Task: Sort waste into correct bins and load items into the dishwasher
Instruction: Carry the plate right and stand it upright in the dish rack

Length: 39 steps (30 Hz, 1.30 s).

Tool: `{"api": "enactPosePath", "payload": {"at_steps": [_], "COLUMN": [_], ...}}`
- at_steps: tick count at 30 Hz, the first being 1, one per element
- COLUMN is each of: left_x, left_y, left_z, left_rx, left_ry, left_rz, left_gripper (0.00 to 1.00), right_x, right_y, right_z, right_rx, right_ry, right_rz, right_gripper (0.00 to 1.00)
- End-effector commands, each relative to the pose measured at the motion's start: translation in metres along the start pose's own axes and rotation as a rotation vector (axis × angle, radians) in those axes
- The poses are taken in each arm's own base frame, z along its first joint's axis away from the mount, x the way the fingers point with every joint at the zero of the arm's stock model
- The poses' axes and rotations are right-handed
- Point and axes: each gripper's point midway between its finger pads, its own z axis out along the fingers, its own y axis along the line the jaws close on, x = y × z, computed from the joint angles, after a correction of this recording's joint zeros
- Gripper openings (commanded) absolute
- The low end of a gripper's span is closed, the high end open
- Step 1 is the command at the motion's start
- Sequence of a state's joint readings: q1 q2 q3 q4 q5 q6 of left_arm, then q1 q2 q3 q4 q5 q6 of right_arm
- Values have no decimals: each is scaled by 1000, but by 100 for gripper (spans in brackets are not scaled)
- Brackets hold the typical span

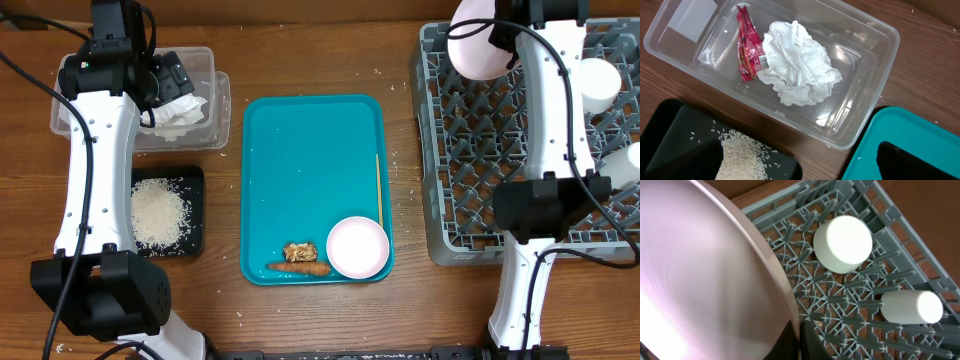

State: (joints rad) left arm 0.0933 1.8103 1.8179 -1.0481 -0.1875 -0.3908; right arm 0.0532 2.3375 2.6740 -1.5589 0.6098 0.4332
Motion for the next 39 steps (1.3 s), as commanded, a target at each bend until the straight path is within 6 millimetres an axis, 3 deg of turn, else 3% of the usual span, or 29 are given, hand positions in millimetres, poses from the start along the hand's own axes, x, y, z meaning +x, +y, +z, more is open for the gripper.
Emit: {"api": "enactPosePath", "payload": {"at_steps": [1, 5, 18, 31, 39], "left_x": [0, 0, 0, 0, 0], "left_y": [-1, -1, -1, -1, -1], "left_z": [-5, -5, -5, -5, -5], "left_rx": [10, 9, 9, 9, 9], "left_ry": [-8, -8, -8, -8, -8], "left_rz": [-16, -16, -16, -16, -16], "left_gripper": [100, 100, 100, 100, 100], "right_x": [3, 7, 14, 24, 30], "right_y": [0, 1, 21, 21, 27], "right_z": [4, 9, -5, 14, -1], "right_rx": [19, 40, 45, 114, 89], "right_ry": [-2, 2, -29, -27, -23], "right_rz": [-1, -20, -71, -105, -131], "right_gripper": [4, 4, 4, 4, 5]}}
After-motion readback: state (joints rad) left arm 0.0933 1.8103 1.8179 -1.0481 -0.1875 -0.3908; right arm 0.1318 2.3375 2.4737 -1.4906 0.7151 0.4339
